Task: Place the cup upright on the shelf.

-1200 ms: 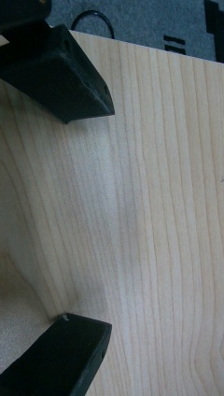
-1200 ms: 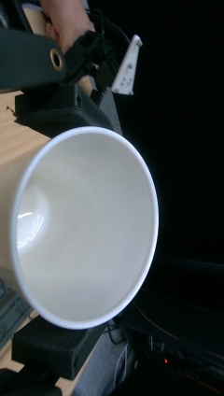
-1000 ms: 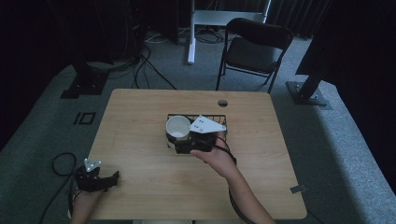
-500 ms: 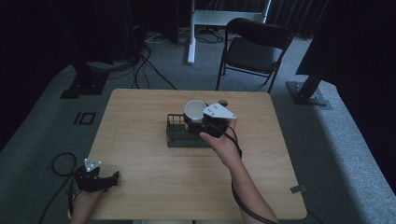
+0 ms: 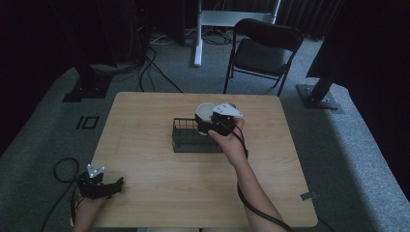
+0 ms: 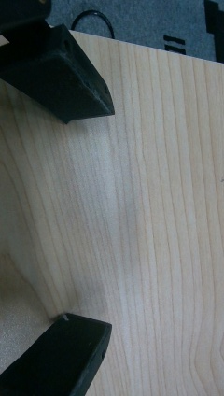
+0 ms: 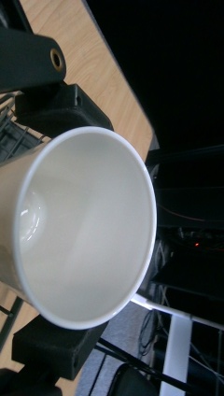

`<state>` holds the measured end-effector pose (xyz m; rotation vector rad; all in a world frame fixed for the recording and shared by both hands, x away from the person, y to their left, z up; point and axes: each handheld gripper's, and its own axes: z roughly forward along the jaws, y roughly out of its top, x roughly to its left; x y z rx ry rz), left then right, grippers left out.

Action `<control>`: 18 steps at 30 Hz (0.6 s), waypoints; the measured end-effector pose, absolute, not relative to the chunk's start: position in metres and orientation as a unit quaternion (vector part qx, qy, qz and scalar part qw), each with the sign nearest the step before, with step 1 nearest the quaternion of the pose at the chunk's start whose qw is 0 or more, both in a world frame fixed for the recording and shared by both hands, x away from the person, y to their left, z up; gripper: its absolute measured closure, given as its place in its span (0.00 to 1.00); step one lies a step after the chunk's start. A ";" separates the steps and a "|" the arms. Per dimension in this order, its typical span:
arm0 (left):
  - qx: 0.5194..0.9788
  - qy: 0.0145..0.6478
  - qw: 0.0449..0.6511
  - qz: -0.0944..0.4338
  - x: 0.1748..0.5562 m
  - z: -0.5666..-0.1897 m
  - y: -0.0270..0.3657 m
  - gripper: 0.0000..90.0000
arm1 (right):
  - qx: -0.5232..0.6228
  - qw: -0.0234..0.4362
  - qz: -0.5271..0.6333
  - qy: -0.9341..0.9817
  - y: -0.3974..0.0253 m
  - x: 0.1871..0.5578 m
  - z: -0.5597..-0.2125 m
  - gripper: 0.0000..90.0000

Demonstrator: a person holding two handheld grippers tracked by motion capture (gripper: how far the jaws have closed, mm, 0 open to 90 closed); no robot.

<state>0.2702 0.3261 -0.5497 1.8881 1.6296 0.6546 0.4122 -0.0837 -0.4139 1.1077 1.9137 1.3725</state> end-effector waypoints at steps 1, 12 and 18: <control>0.703 0.607 0.278 0.244 0.270 -0.550 0.326 0.01 | 0.413 0.264 0.505 0.710 -0.082 0.414 -0.418 0.21; 0.703 0.607 0.278 0.244 0.270 -0.550 0.326 0.01 | 0.428 0.243 0.491 0.719 -0.076 0.421 -0.445 0.21; 0.703 0.607 0.278 0.244 0.270 -0.550 0.326 0.01 | 0.431 0.235 0.491 0.720 -0.077 0.423 -0.451 0.21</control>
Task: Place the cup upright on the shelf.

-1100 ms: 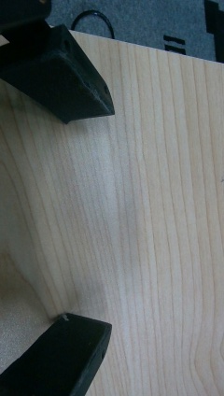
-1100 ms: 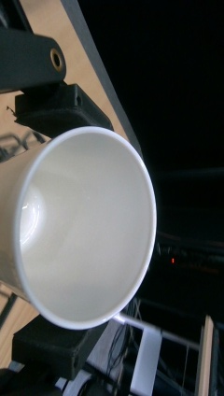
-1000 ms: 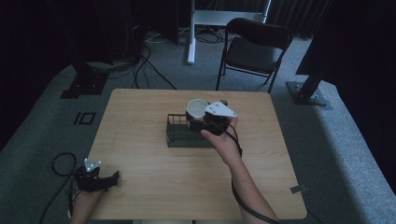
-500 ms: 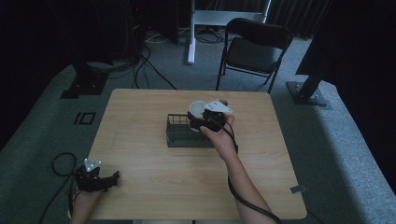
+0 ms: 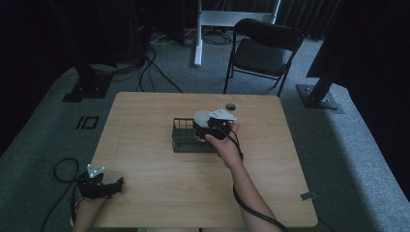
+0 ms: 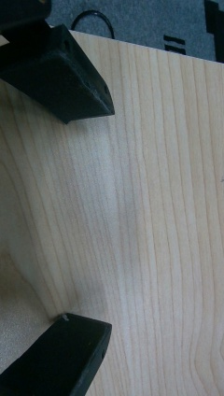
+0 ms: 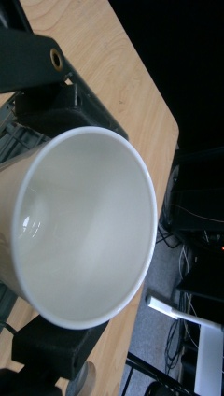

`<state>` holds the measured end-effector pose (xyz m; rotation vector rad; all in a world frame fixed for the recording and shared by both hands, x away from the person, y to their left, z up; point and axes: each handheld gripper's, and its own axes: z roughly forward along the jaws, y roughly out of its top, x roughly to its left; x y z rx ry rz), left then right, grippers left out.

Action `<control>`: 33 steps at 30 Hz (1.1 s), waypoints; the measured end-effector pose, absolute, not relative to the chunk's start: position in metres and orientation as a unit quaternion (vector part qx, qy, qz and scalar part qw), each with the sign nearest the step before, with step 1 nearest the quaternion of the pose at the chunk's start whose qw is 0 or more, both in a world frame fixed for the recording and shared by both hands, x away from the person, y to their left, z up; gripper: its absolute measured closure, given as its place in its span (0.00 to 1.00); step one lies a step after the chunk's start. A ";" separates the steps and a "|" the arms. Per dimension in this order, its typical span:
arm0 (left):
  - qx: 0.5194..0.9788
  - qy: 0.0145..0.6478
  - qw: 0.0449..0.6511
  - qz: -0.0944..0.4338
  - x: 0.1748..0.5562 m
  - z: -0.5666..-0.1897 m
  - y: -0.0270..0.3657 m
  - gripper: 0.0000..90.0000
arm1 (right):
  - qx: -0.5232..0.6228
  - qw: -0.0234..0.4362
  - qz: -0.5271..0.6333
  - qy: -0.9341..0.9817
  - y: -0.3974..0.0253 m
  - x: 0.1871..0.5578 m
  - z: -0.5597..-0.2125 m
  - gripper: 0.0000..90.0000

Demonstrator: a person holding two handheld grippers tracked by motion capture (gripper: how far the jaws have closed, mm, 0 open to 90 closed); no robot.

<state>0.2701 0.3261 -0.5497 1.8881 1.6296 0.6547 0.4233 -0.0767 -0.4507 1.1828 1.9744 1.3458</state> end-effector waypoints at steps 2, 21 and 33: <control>0.703 0.607 0.278 0.244 0.270 -0.550 0.326 0.01 | 0.430 0.243 0.486 0.721 -0.077 0.424 -0.452 0.21; 0.703 0.607 0.278 0.244 0.270 -0.550 0.326 0.01 | 0.426 0.243 0.476 0.730 -0.075 0.422 -0.464 0.21; 0.703 0.607 0.278 0.244 0.270 -0.550 0.326 0.01 | 0.413 0.239 0.487 0.732 -0.079 0.419 -0.463 0.13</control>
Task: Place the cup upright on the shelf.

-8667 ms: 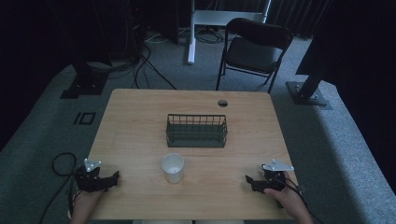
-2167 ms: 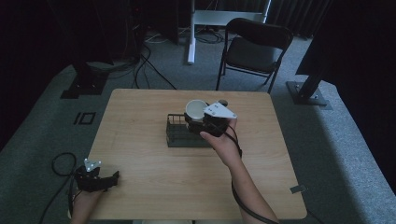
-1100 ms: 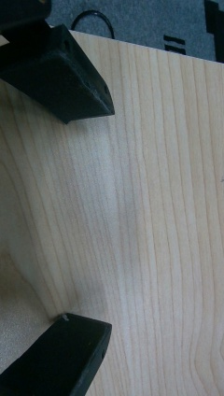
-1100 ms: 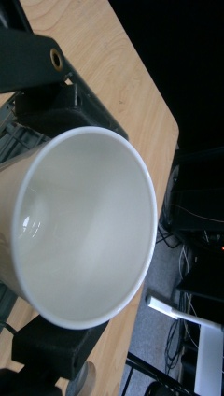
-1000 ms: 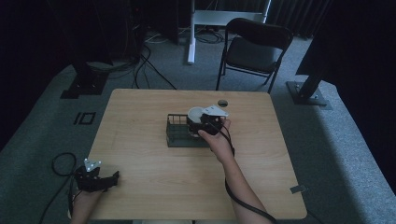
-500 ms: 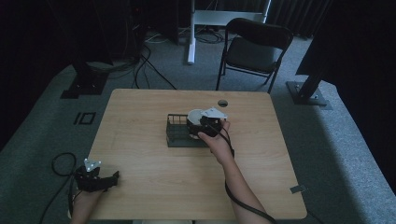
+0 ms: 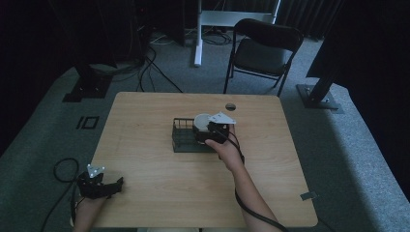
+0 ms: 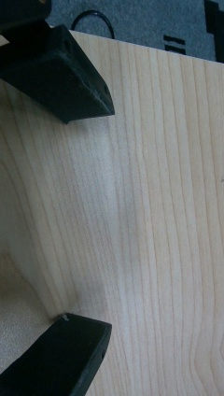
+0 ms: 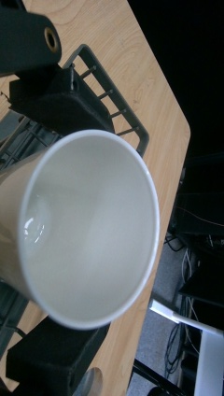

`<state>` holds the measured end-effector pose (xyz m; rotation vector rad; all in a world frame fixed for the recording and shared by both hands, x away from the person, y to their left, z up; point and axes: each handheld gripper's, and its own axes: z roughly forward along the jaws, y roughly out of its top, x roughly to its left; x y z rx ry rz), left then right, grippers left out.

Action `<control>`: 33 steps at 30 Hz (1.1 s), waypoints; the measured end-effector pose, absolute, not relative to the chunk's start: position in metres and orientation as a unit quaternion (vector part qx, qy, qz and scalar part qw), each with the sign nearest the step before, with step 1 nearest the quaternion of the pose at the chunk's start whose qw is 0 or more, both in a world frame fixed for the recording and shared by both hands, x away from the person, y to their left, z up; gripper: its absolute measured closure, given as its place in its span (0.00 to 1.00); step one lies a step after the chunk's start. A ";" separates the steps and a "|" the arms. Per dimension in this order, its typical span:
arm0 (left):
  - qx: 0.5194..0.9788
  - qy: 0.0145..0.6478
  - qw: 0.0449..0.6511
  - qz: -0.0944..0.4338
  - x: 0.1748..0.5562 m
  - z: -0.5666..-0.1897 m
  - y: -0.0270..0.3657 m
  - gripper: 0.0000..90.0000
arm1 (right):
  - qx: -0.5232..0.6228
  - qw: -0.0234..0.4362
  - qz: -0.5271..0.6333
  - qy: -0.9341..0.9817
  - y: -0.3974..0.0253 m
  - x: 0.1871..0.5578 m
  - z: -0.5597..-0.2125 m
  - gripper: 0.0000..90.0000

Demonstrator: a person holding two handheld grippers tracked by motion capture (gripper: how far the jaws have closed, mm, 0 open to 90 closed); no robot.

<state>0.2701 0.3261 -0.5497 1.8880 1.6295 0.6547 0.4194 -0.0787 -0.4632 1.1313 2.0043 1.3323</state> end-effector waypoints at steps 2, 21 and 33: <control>0.703 0.607 0.278 0.244 0.270 -0.550 0.326 0.01 | 0.411 0.242 0.485 0.733 -0.080 0.418 -0.461 0.13; 0.703 0.607 0.278 0.244 0.270 -0.550 0.326 0.01 | 0.405 0.239 0.488 0.735 -0.098 0.399 -0.458 0.13; 0.703 0.607 0.278 0.244 0.270 -0.550 0.326 0.01 | 0.404 0.252 0.485 0.733 -0.117 0.386 -0.461 0.13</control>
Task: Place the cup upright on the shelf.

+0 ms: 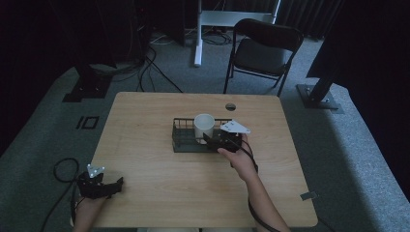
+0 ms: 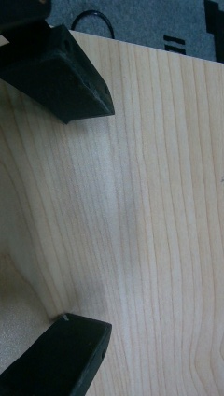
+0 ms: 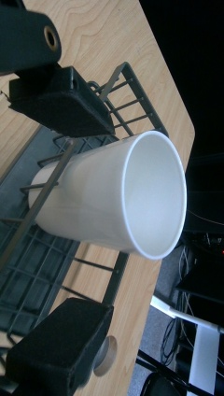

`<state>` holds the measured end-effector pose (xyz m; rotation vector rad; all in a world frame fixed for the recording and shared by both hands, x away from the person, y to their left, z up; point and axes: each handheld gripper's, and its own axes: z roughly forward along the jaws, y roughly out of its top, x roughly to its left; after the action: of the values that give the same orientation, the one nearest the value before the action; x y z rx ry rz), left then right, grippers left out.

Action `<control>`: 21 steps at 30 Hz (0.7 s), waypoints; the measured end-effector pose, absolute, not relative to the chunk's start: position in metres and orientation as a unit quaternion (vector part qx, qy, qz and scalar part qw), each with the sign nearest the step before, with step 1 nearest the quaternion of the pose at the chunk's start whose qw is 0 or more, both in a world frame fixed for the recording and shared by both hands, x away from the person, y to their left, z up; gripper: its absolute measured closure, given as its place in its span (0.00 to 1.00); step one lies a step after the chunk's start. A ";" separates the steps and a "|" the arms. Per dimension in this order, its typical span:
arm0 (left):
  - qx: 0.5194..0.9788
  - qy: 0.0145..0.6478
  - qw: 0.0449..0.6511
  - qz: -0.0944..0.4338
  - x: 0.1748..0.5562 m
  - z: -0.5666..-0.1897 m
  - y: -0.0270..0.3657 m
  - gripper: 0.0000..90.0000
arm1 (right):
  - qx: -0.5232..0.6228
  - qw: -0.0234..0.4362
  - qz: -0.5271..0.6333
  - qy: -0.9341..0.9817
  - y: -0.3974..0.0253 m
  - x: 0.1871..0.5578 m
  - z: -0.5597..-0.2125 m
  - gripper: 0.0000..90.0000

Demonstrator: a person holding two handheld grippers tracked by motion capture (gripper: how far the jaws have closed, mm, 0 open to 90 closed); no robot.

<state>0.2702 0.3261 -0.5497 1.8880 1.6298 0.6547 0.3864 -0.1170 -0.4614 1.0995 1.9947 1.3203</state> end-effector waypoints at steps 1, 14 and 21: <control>0.703 0.607 0.278 0.244 0.270 -0.550 0.326 0.01 | 0.405 0.252 0.485 0.733 -0.119 0.385 -0.461 0.14; 0.703 0.607 0.278 0.244 0.270 -0.550 0.326 0.01 | 0.410 0.262 0.487 0.725 -0.145 0.373 -0.462 0.14; 0.703 0.607 0.278 0.244 0.270 -0.550 0.326 0.01 | 0.412 0.268 0.482 0.725 -0.158 0.364 -0.469 0.14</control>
<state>0.2702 0.3261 -0.5497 1.8881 1.6296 0.6545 0.3644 -0.1585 -0.4688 1.1108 1.9572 1.3015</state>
